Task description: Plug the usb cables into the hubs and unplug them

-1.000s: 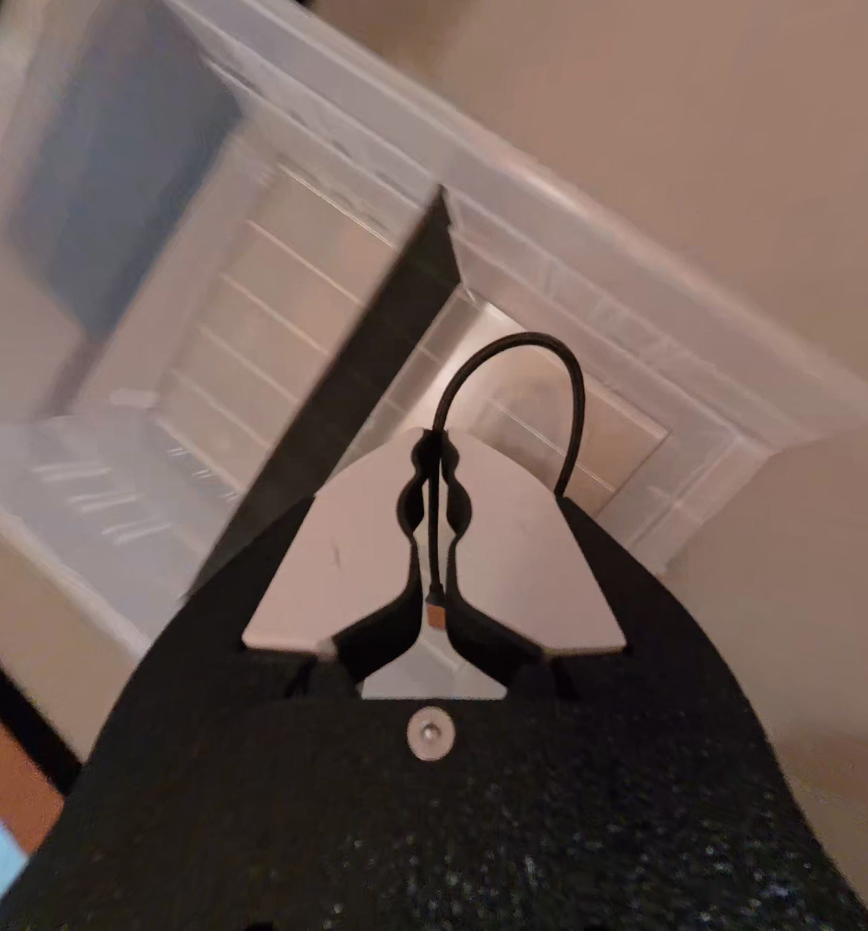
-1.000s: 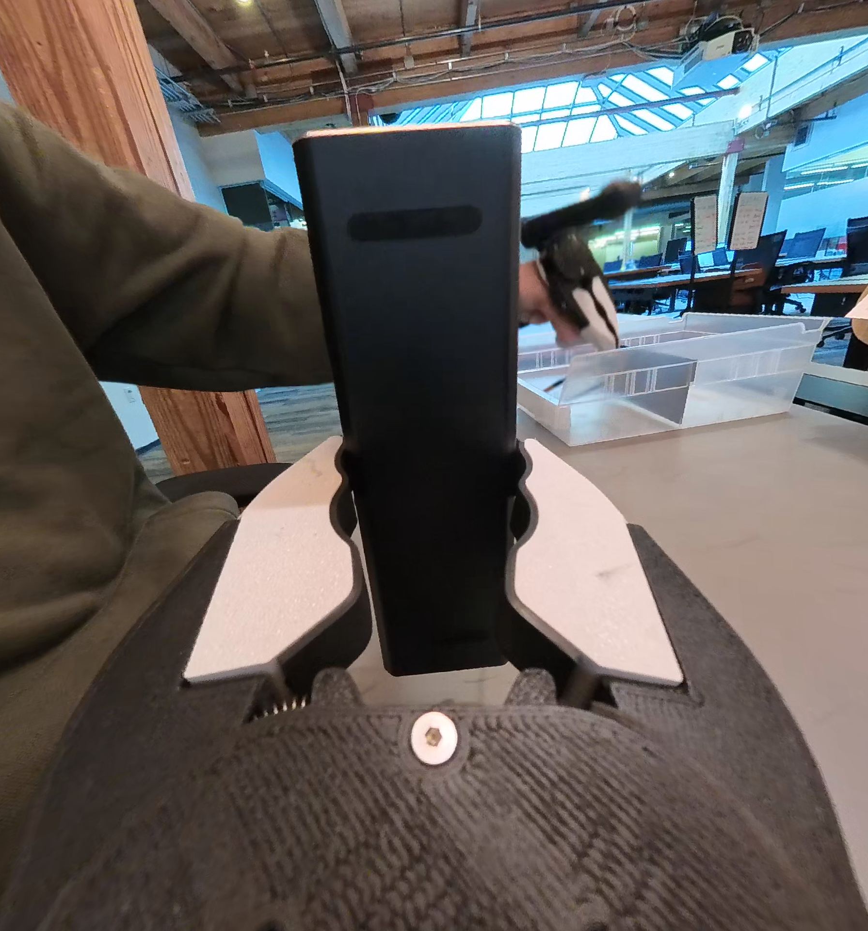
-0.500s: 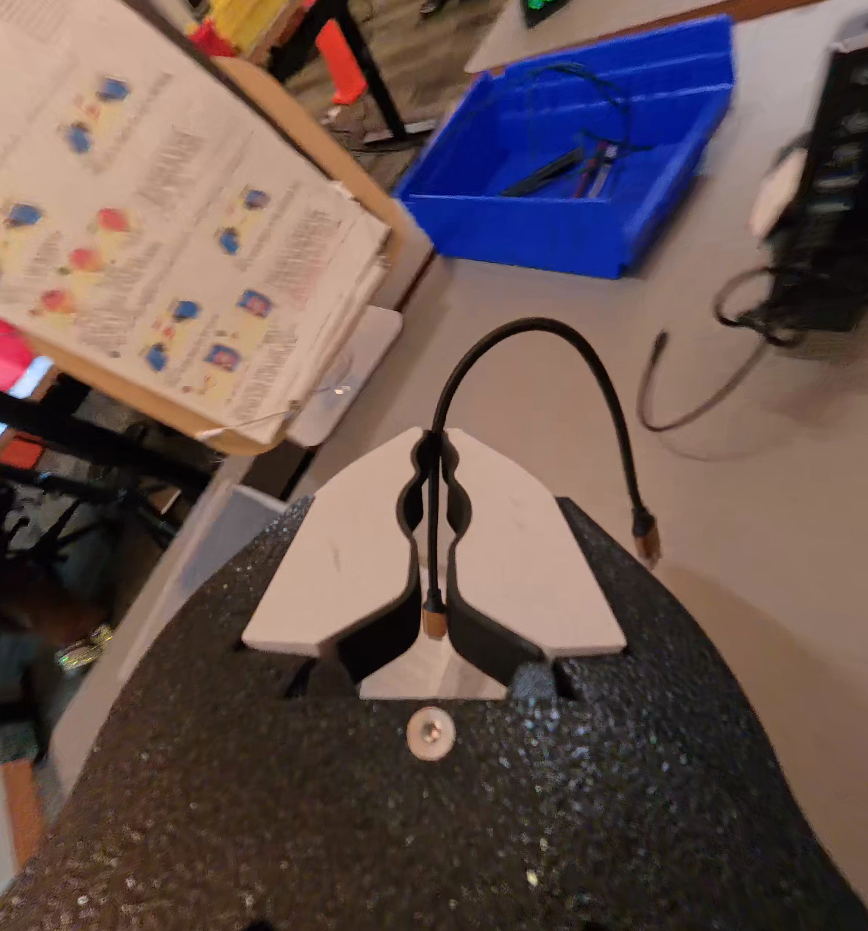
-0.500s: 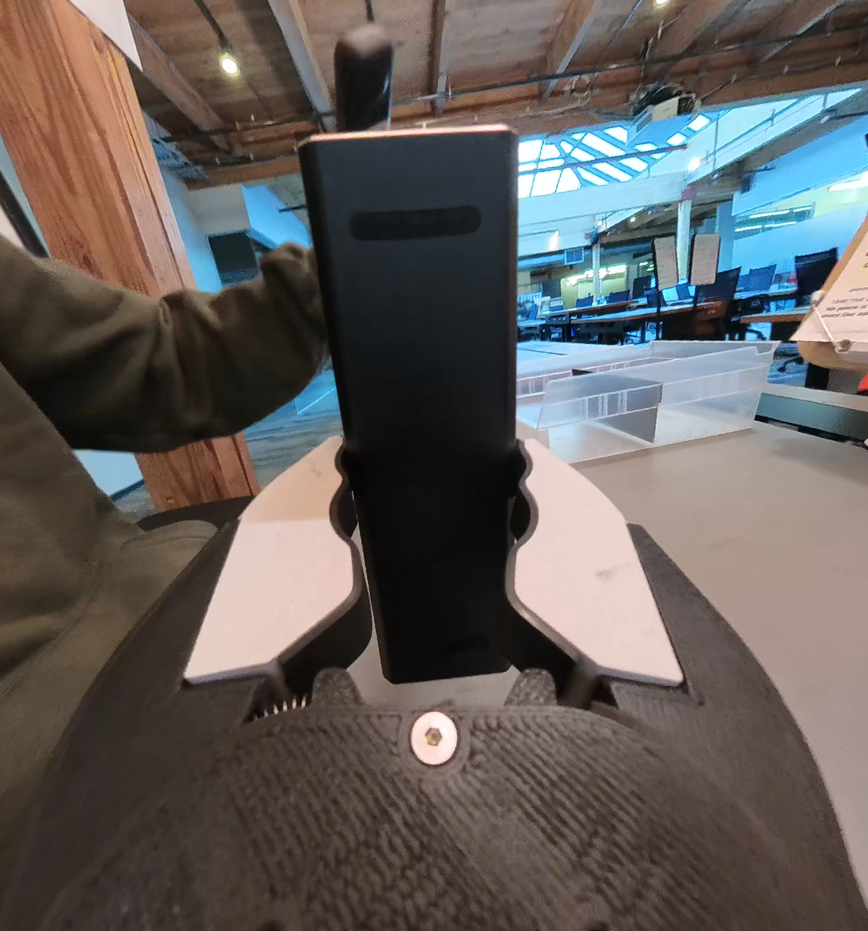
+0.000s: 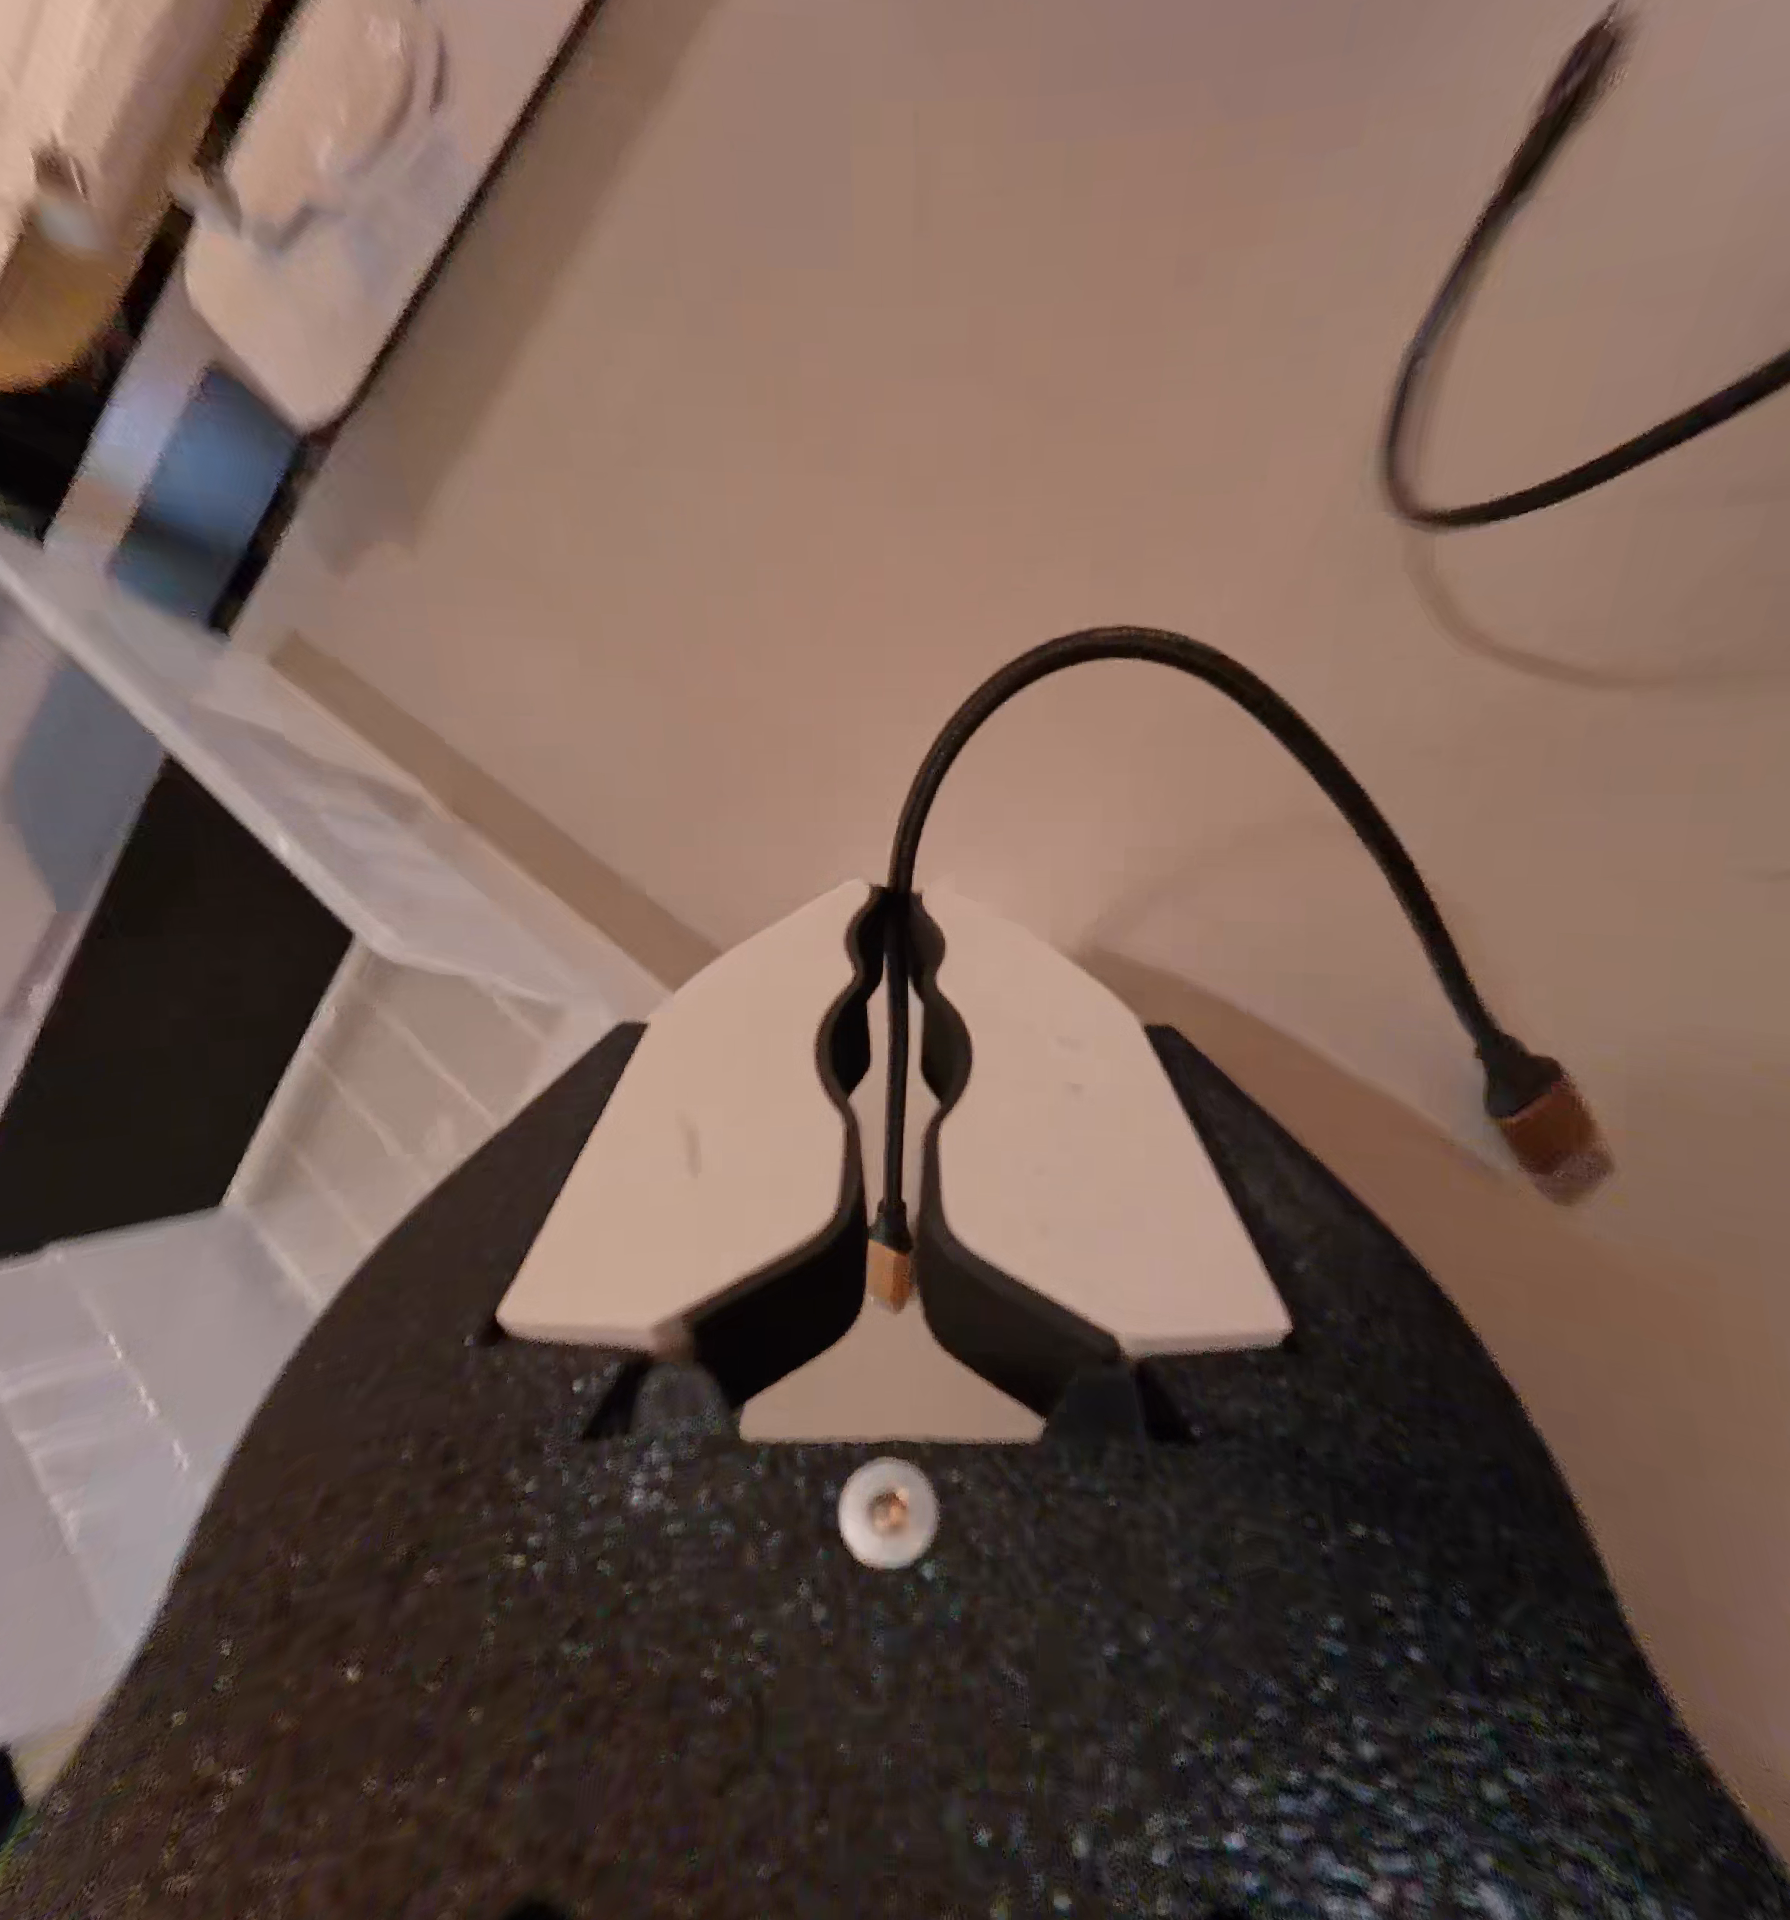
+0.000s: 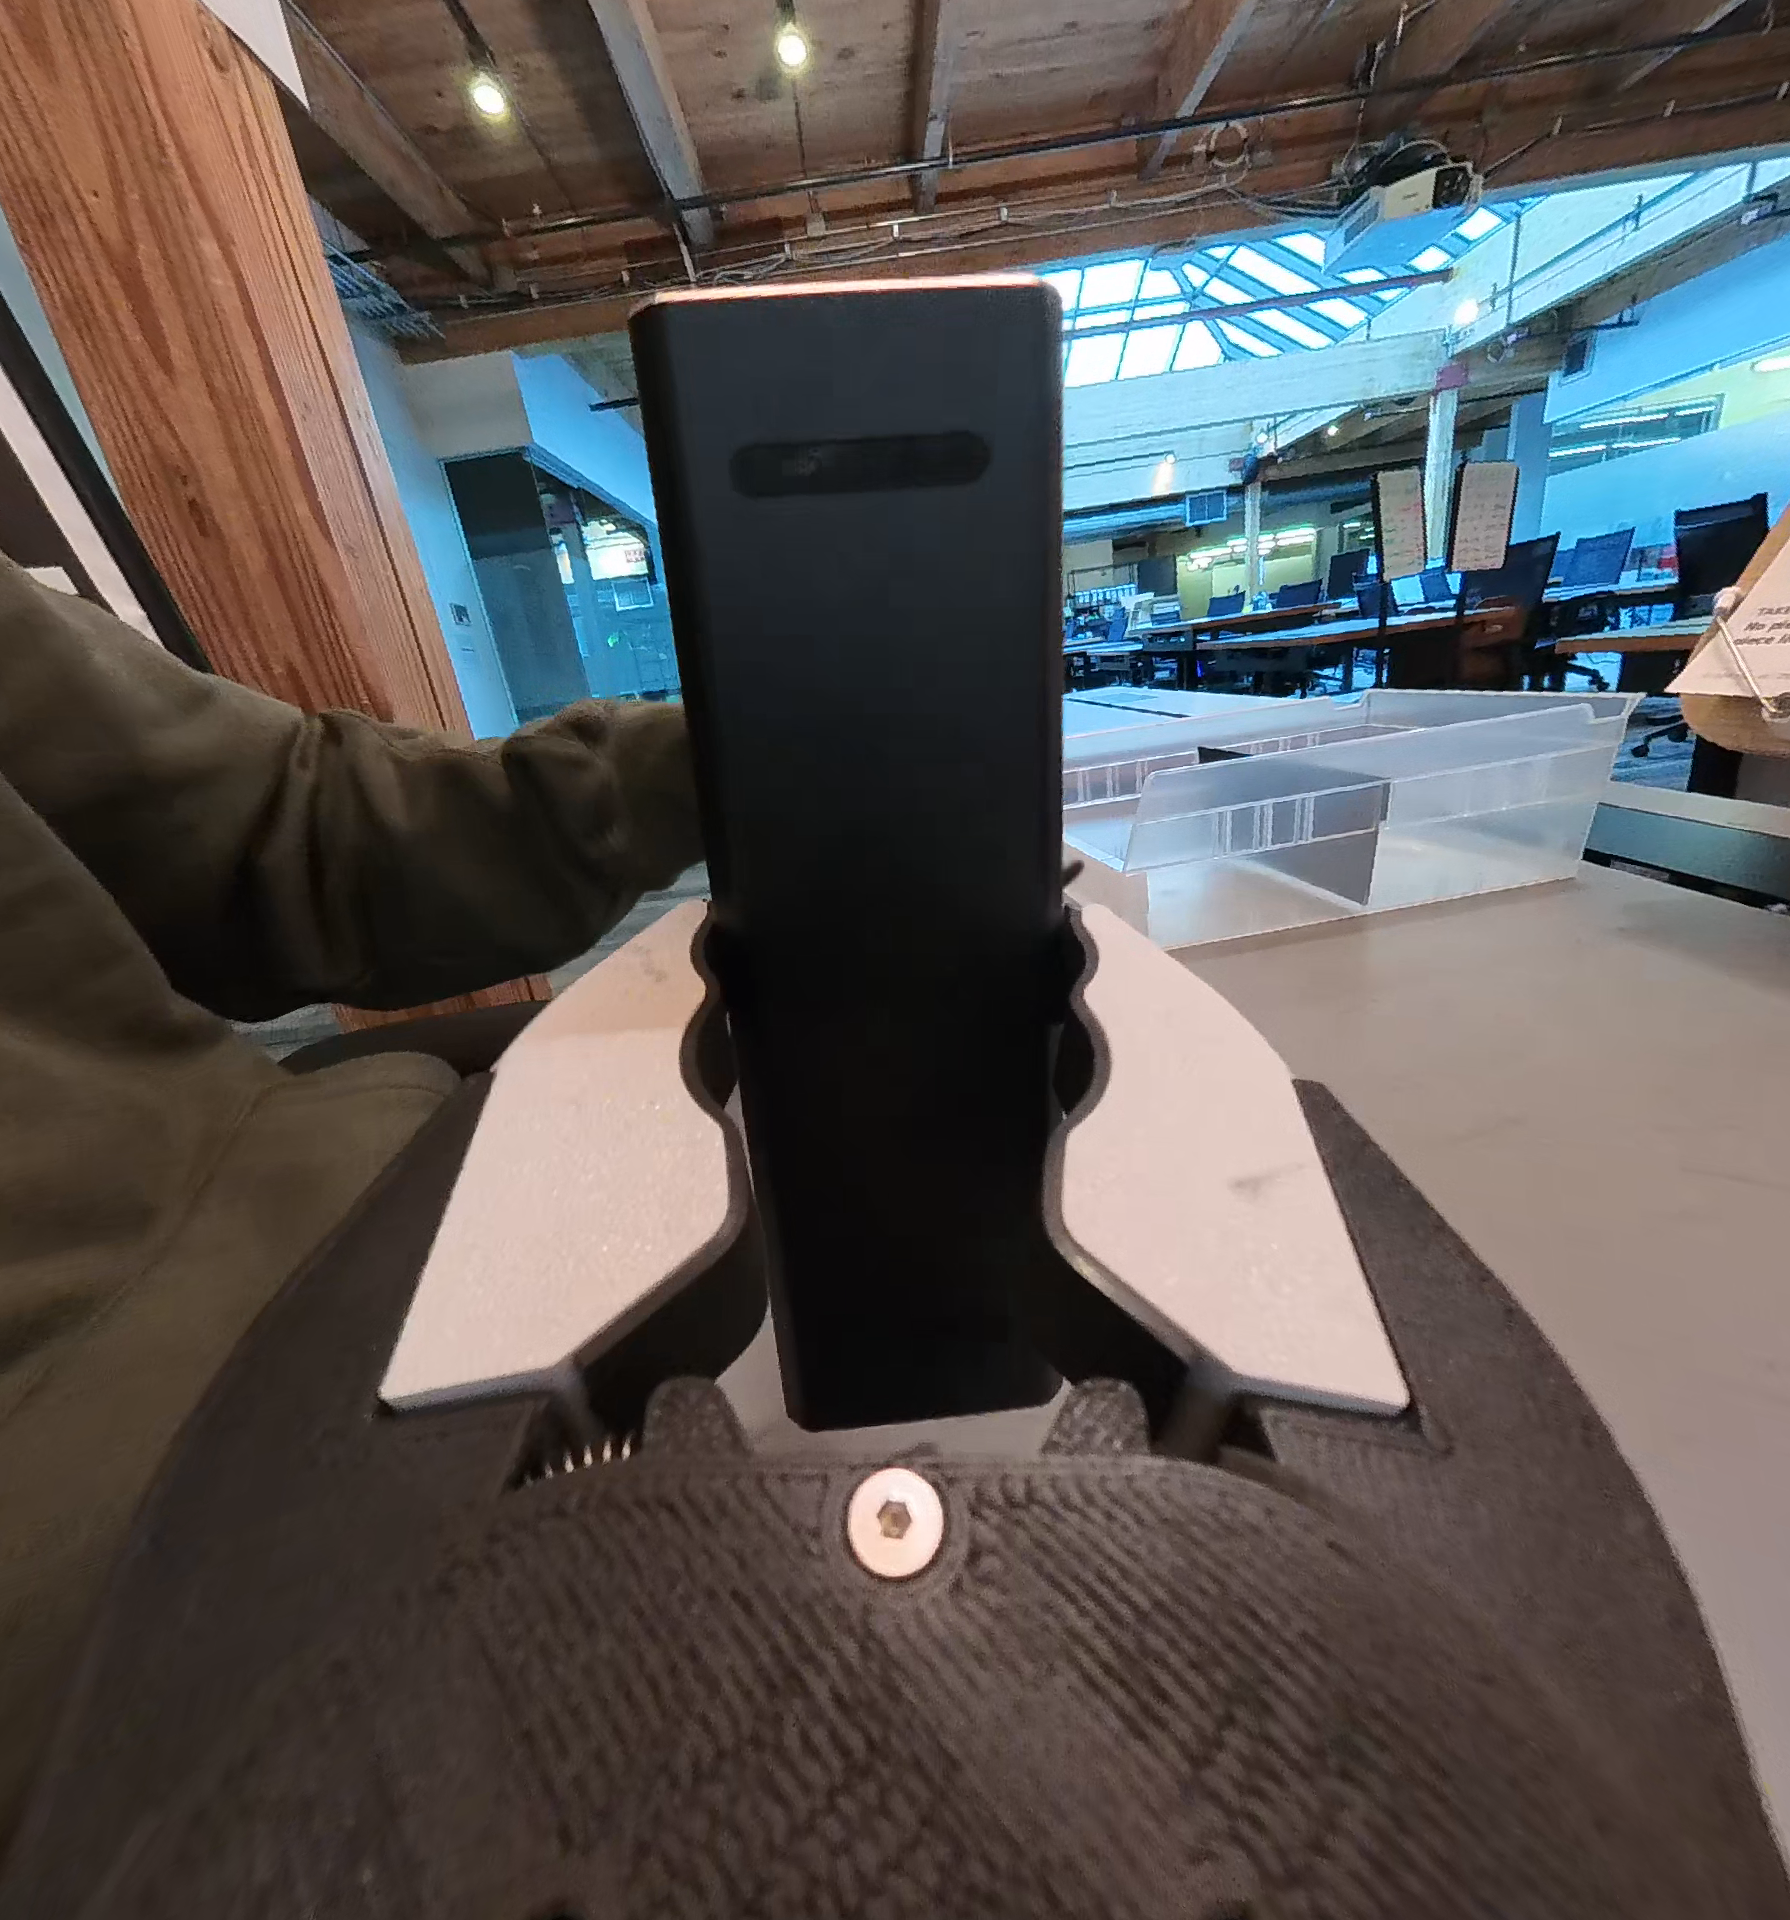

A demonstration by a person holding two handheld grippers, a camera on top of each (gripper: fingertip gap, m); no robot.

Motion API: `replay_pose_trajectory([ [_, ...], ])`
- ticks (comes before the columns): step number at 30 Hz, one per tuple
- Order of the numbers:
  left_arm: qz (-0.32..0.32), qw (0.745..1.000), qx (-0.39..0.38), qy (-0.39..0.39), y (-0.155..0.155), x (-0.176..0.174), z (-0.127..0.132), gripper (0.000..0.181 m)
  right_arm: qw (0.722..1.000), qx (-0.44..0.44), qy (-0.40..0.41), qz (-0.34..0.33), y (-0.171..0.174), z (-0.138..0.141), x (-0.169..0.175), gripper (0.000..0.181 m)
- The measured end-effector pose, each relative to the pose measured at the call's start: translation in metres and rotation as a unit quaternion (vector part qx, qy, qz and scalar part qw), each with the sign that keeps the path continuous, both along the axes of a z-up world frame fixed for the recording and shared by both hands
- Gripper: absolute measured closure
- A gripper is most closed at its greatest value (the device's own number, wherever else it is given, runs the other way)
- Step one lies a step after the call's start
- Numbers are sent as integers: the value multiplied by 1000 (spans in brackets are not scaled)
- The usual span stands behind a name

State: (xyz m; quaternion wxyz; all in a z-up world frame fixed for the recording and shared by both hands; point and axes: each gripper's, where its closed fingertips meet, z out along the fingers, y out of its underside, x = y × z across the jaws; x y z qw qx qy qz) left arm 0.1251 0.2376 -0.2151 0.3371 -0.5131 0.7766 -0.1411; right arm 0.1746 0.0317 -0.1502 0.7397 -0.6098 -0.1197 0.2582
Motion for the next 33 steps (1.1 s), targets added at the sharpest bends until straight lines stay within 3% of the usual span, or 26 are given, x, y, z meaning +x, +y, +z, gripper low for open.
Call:
replay_pose_trajectory([
  [1, 26, 999, 5, 21, 8, -3, -7, 178, 1000, -1, 1, 1, 0, 0, 0, 120],
  [5, 103, 991, -17, 87, 28, -15, -35, 170, 1000, -1, 0, 2, 0, 0, 0, 120],
  [8, 93, 990, 3, 108, 38, -19, -41, 157, 1000, -3, -1, 3, 0, 0, -1, 120],
  [11, -65, 994, 39, 81, 12, -15, -27, 147, 1000, -3, -1, 5, 0, -1, -1, 120],
  [13, -213, 971, 15, 108, -29, -31, -28, 147, 1000, -3, -2, 8, 0, -1, -2, 120],
  [14, -256, 959, 11, 119, -42, -38, -30, 148, 1000, -4, -3, 6, 0, -1, -2, 120],
  [16, -284, 950, -7, 133, -61, -46, -32, 140, 1000, -8, -7, 6, 1, -2, -3, 120],
  [19, -291, 952, -71, 54, -98, -31, -4, 127, 1000, -13, -10, 6, 3, -3, -4, 120],
  [22, -245, 947, -188, -85, -136, 5, 57, 112, 1000, -16, -15, 5, 4, -4, -5, 120],
  [24, -235, 931, -250, -126, -160, 24, 82, 102, 1000, -20, -22, 2, 5, -5, -6, 120],
  [27, -229, 936, -237, -123, -182, 47, 83, 91, 999, -28, -35, -8, 8, -8, -8, 120],
  [29, -241, 939, -205, -135, -194, 58, 85, 95, 998, -35, -48, -16, 10, -10, -9, 120],
  [32, -278, 921, -228, -151, -218, 64, 98, 95, 997, -42, -60, -16, 12, -13, -12, 121],
  [33, -281, 920, -222, -157, -218, 66, 102, 112, 997, -39, -63, -11, 11, -13, -14, 121],
])
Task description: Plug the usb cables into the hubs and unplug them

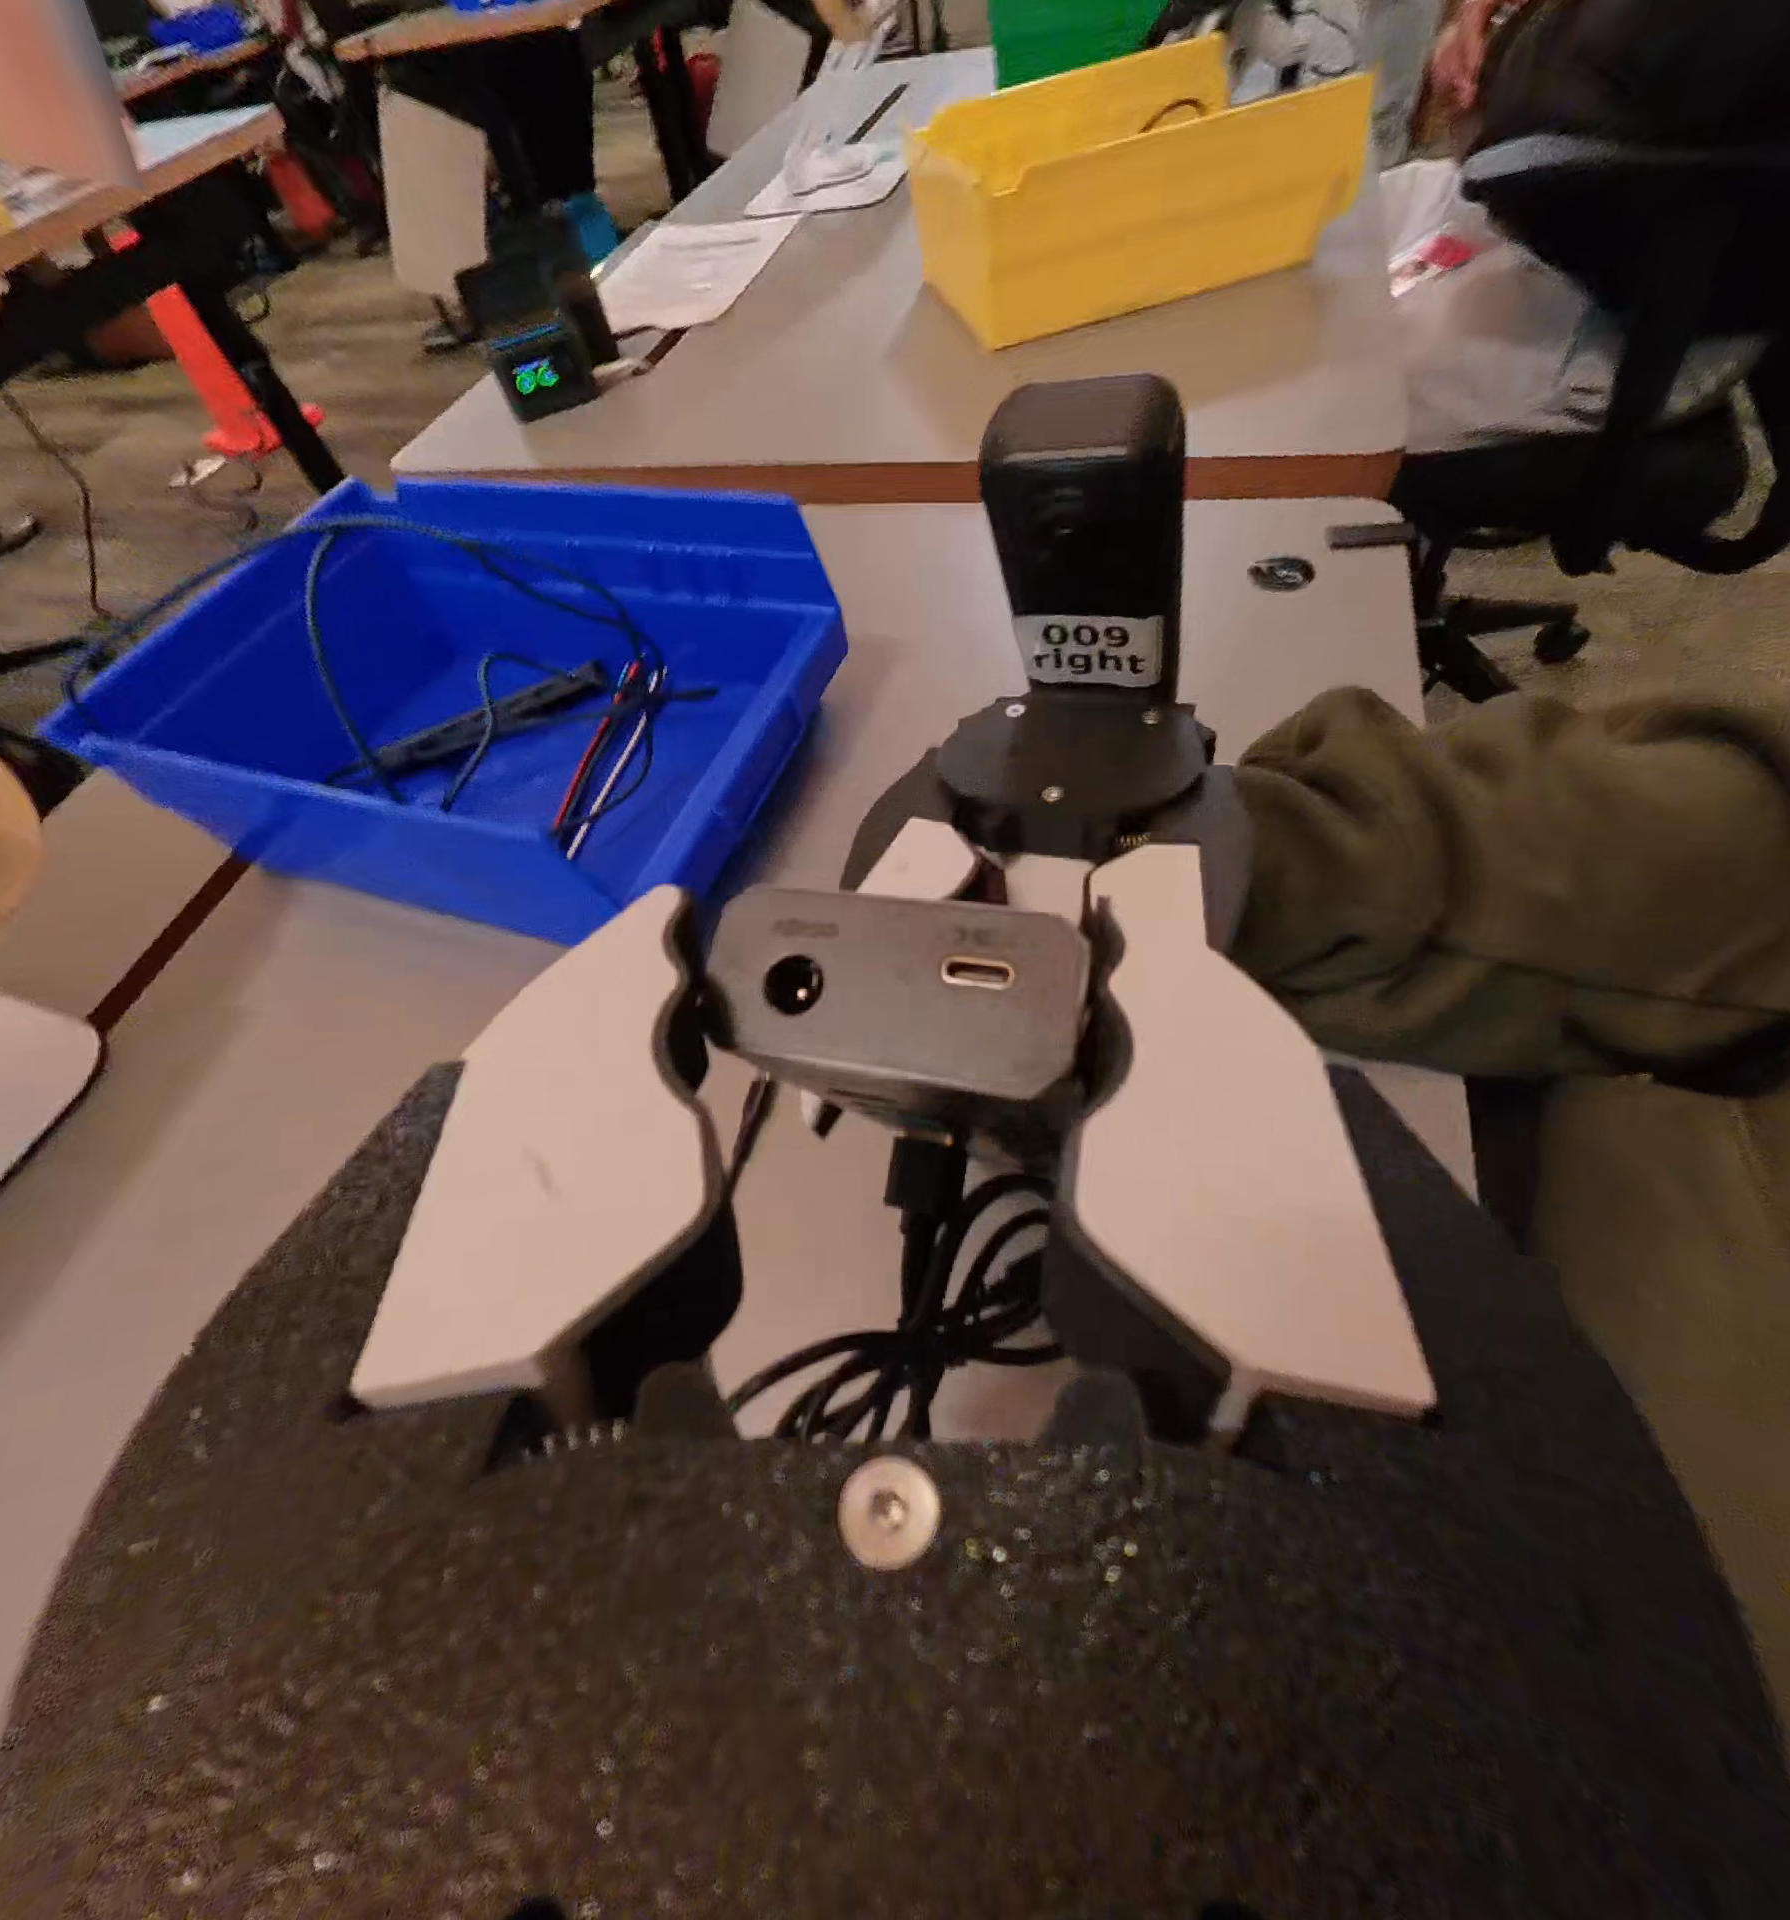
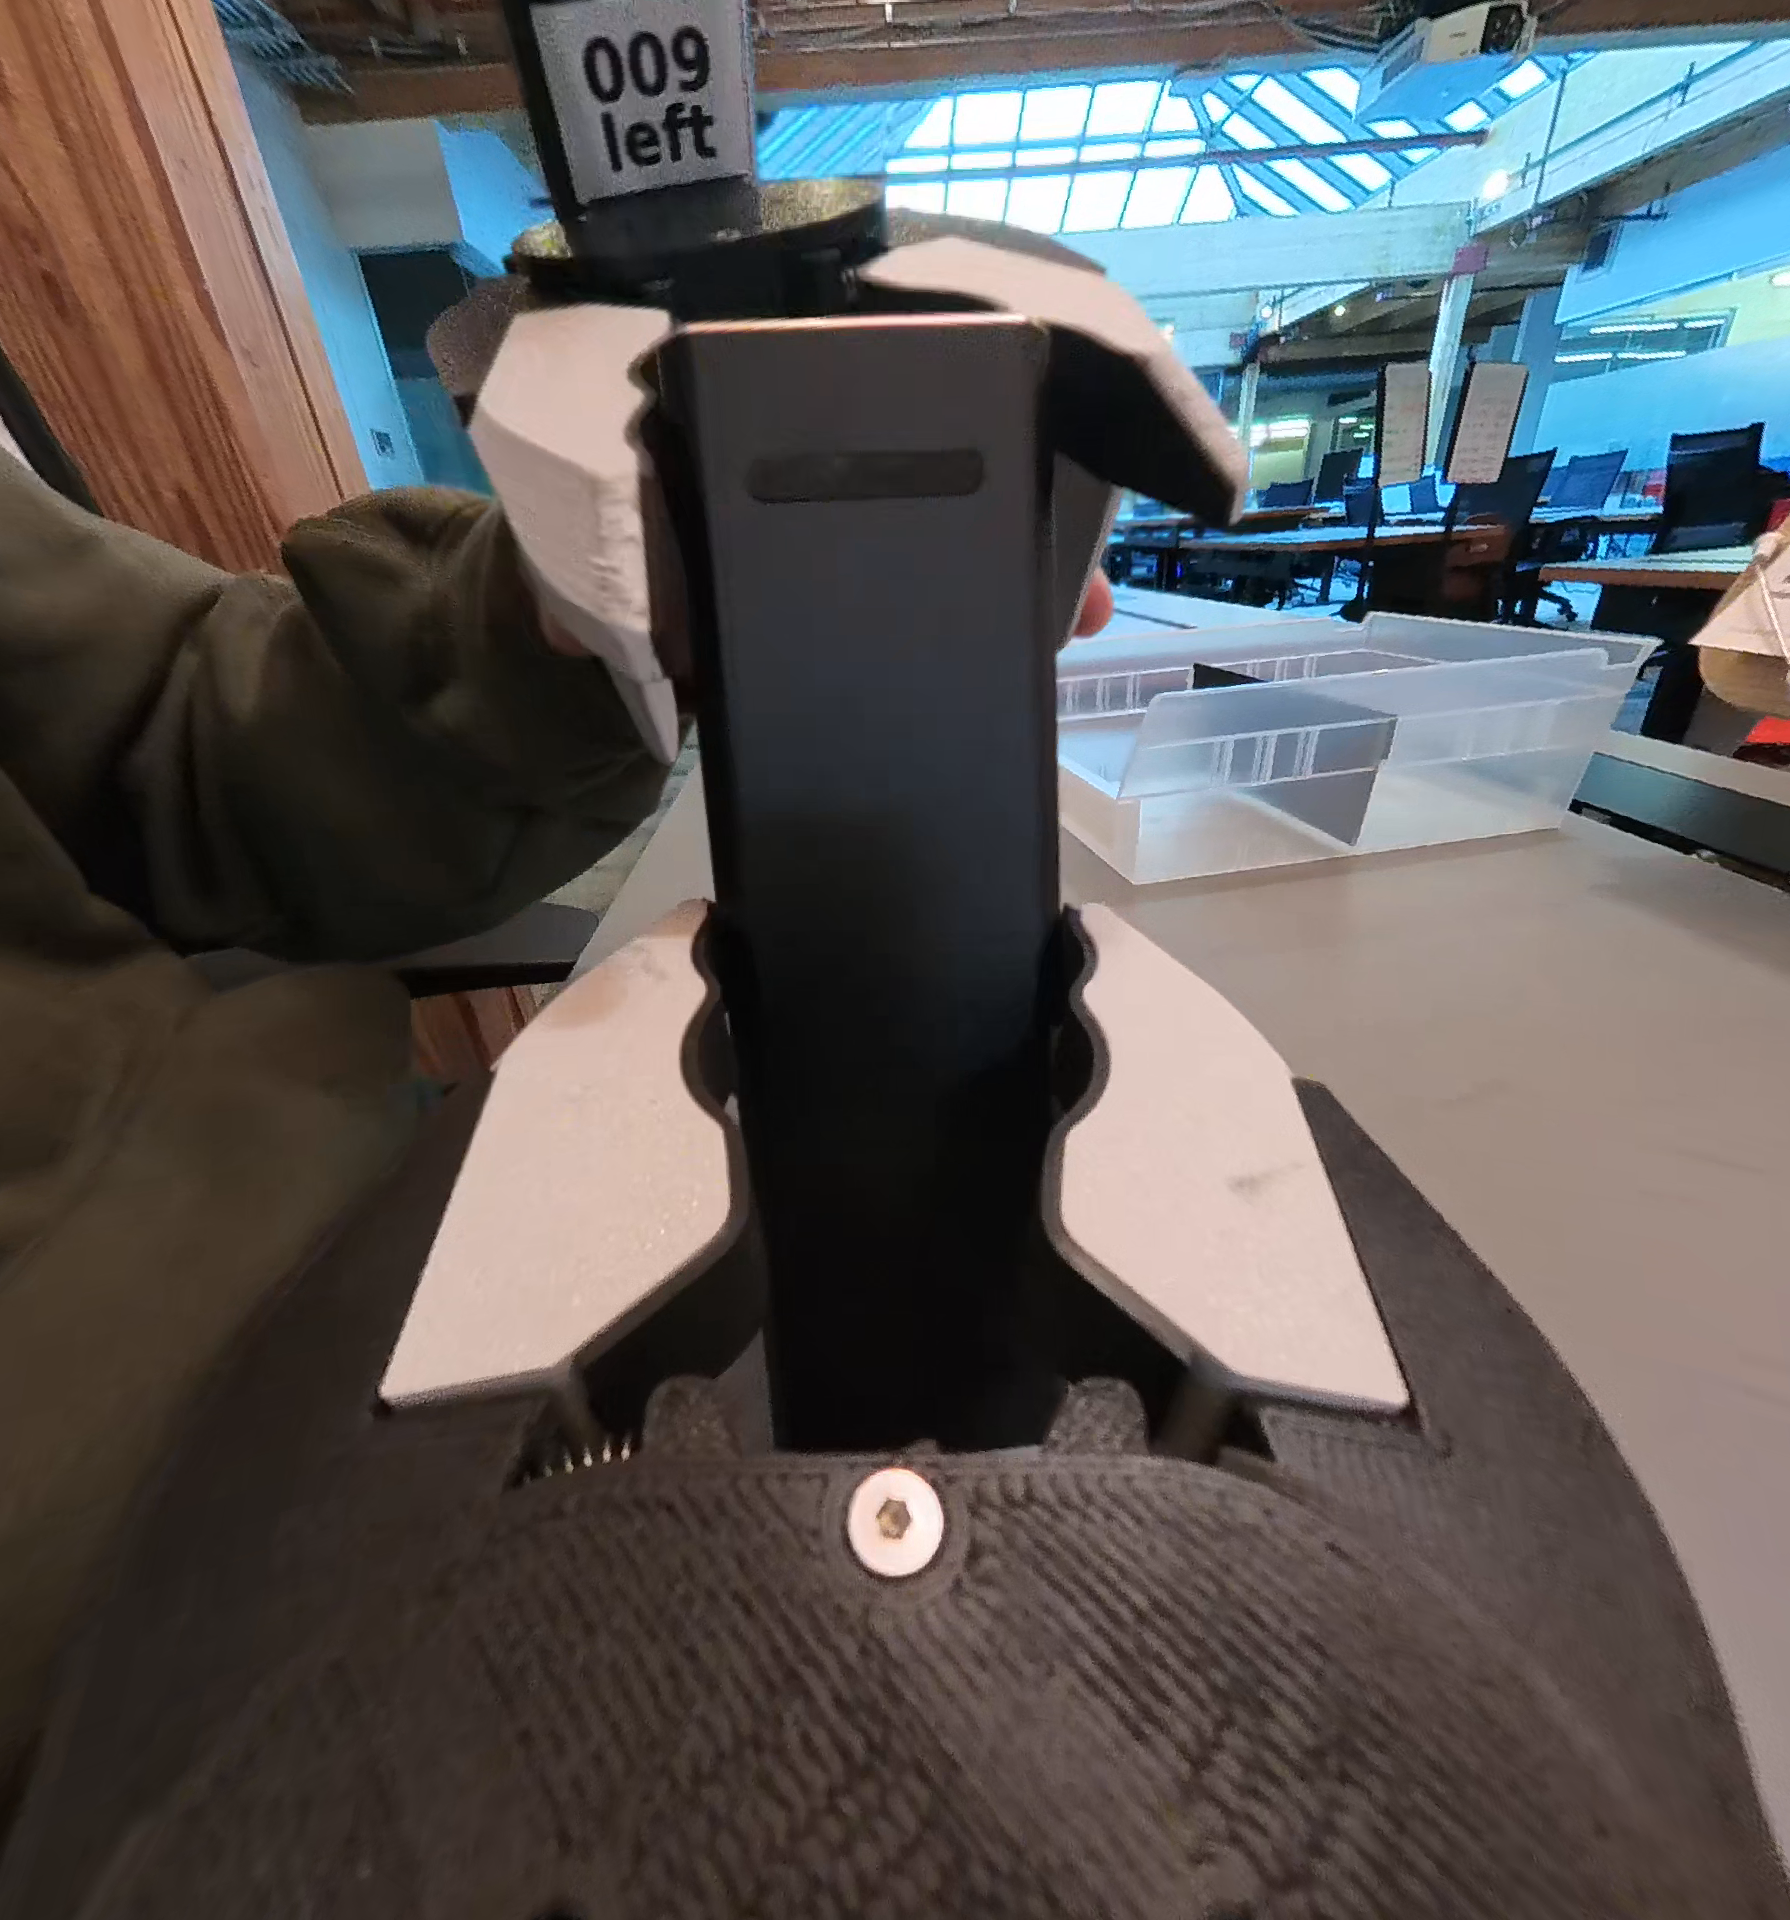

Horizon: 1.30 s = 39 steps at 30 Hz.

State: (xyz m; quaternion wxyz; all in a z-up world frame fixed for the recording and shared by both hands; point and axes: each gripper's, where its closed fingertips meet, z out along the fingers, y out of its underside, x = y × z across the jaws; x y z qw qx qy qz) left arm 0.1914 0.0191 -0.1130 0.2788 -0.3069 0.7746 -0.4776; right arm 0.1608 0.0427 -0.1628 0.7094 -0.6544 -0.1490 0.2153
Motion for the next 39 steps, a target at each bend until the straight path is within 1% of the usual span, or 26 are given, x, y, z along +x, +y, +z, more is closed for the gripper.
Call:
replay_pose_trajectory([
  [3, -10, 999, 24, 22, -1, 2, -2, 112, 1000, -11, 0, -1, 3, -2, 0, 121],
  [6, -22, 996, 73, 42, -1, 1, -7, 113, 1000, -22, -14, -16, 8, -6, -1, 121],
  [9, -22, 990, 121, 69, 3, 0, -16, 113, 1000, 6, 14, -25, 10, 2, 0, 120],
  [12, -20, 983, 162, 90, 9, 0, -26, 113, 999, -3, 22, -48, 16, 1, 5, 108],
  [13, -19, 981, 169, 92, 11, 0, -27, 113, 998, -8, 18, -51, 18, 0, 5, 109],
  [18, -25, 981, 167, 93, 11, 1, -24, 113, 998, -10, 1, -57, 23, -2, 0, 122],
  [24, -62, 976, 188, 90, 7, -1, -27, 113, 998, -23, -18, -60, 28, -6, -4, 123],
  [27, -47, 977, 194, 81, 8, 3, -24, 113, 996, -8, -21, -83, 30, -4, 0, 122],
  [33, -82, 972, 207, 73, 1, -2, -29, 113, 995, -20, -53, -83, 32, -9, -6, 123],
  [35, -80, 975, 189, 81, -2, -3, -27, 113, 995, -17, -50, -81, 31, -8, -6, 123],
  [37, -72, 982, 154, 83, -4, -1, -22, 113, 995, -11, -43, -84, 30, -6, -4, 122],
  [39, -64, 987, 125, 72, -4, -1, -16, 105, 996, -5, -32, -81, 28, -4, -2, 123],
])
